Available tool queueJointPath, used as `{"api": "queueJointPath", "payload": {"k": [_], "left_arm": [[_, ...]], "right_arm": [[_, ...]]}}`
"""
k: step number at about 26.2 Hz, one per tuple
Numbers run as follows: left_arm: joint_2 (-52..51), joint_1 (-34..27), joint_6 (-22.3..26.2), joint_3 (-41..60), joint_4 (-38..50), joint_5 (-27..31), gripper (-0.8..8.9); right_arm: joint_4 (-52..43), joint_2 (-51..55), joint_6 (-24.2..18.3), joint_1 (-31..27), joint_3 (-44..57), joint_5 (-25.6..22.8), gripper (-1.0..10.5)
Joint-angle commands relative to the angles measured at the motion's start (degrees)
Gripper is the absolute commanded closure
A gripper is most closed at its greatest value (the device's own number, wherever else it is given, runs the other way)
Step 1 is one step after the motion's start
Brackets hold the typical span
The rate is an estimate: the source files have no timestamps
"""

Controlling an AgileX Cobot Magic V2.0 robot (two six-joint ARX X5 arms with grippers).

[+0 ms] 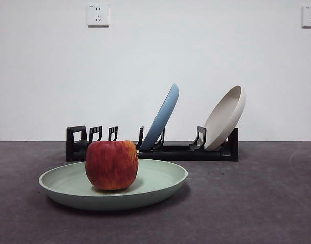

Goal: Take the green plate from the plate rack,put the plate on the table,take the apple from the table,put the apple in the plate

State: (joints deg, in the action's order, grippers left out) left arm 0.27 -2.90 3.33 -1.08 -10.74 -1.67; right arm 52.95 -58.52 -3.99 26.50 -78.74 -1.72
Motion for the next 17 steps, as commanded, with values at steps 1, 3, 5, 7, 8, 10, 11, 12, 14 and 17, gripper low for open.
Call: {"api": "queueJointPath", "payload": {"k": [1,3,5,7,8,10,11,12,14,17], "left_arm": [[0.0,-0.2,-0.7,0.9,0.3,0.1,8.16],[0.0,-0.2,-0.7,0.9,0.3,0.1,8.16],[0.0,-0.2,-0.7,0.9,0.3,0.1,8.16],[0.0,-0.2,-0.7,0.9,0.3,0.1,8.16],[0.0,-0.2,-0.7,0.9,0.3,0.1,8.16],[0.0,-0.2,-0.7,0.9,0.3,0.1,8.16],[0.0,-0.2,-0.7,0.9,0.3,0.1,8.16],[0.0,-0.2,-0.7,0.9,0.3,0.1,8.16],[0.0,-0.2,-0.7,0.9,0.3,0.1,8.16],[0.0,-0.2,-0.7,0.9,0.3,0.1,8.16]], "right_arm": [[-0.4,1.3,-6.4,-2.1,0.4,-0.2,9.6],[-3.6,3.4,-9.7,-5.9,1.4,0.5,9.6],[-7.9,7.2,-10.5,-10.4,4.2,3.9,9.6],[-13.0,12.6,-10.5,-14.7,9.5,7.9,9.6],[-15.8,15.9,-10.5,-16.6,13.1,8.2,9.6],[-21.8,22.8,-10.5,-19.8,22.1,7.6,9.6],[-25.3,26.5,-10.5,-21.1,27.8,7.6,9.6],[-27.2,28.4,-10.5,-21.6,30.9,7.6,9.6],[-32.0,32.5,-10.4,-22.6,38.6,7.6,9.6],[-39.1,37.3,-9.4,-23.5,49.0,7.7,9.6]]}}
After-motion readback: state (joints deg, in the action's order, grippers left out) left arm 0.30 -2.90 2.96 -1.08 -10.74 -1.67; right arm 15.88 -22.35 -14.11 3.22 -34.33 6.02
